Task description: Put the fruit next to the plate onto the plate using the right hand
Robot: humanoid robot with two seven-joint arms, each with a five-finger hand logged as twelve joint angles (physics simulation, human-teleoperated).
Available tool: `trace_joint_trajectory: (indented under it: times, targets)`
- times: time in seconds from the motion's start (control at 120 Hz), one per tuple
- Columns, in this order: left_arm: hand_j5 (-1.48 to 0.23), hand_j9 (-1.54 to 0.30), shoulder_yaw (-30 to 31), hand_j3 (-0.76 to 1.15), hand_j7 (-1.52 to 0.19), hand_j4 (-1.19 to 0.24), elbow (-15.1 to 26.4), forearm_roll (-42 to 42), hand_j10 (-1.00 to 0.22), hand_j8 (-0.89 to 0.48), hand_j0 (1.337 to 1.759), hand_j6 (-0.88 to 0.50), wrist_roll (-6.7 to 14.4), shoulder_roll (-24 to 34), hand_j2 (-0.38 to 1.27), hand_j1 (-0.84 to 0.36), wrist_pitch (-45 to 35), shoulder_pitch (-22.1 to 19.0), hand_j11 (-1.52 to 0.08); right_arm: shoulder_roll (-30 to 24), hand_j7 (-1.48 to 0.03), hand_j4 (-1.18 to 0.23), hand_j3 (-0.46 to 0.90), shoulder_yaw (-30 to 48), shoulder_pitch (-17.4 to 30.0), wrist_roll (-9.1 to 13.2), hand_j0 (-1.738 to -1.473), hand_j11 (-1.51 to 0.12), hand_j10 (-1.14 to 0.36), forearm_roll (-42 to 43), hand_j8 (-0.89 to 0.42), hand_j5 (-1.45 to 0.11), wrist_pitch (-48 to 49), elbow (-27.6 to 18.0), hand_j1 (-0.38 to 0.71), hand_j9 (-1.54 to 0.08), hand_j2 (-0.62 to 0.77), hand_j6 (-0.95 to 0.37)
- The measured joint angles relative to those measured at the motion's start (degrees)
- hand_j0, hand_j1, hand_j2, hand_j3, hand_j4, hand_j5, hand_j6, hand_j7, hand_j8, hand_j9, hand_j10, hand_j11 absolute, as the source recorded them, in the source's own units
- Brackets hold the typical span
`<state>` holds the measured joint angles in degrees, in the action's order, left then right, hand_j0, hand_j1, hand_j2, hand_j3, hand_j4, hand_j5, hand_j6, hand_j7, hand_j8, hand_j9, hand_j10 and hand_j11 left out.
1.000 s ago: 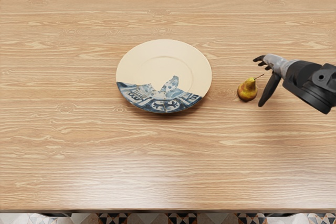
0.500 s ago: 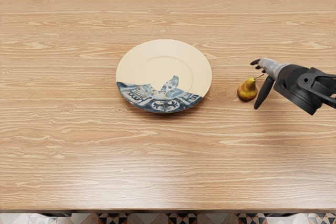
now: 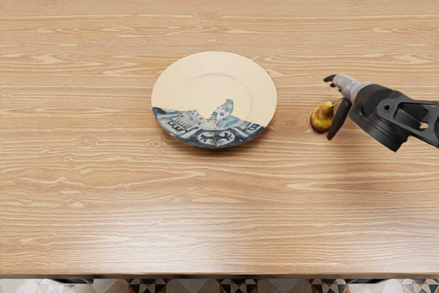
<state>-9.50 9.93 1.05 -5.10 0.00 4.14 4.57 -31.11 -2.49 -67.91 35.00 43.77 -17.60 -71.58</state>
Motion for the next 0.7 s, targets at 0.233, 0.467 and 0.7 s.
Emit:
trace_joint_trajectory:
  times: [0.233,0.467,0.7]
  targets:
    - [-0.01,-0.01,-0.02,0.00,-0.01,-0.01,0.00,-0.01,-0.01,-0.01,1.658,-0.01,0.00,0.00,0.00,0.34,-0.01,0.00,-0.01,0.58,-0.14,-0.12,0.00,0.00,0.33,0.00,-1.658,-0.14,-0.13,0.74,-0.13,-0.14,-0.11,0.61,-0.23,-0.14,-0.02,-0.13]
    - [-0.01,-0.01,-0.09,0.00,-0.01,-0.01,0.00,-0.01,-0.01,-0.01,1.658,-0.01,-0.01,0.00,0.00,0.34,-0.01,0.00,-0.01,1.20,-0.14,-0.15,0.00,-0.22,0.34,-0.01,-1.658,-0.14,-0.16,1.36,-0.16,-0.15,-0.06,0.65,-0.24,-0.14,-0.01,-0.16]
    - [-0.01,-0.01,-0.03,0.00,-0.01,-0.01,0.00,0.00,-0.01,-0.01,1.658,-0.01,0.00,0.00,0.00,0.34,-0.01,0.00,-0.01,1.90,-0.16,-0.16,0.00,-0.28,0.20,0.00,-1.658,-0.17,-0.17,1.87,-0.17,-0.17,-0.05,0.72,-0.22,-0.17,-0.02,-0.17]
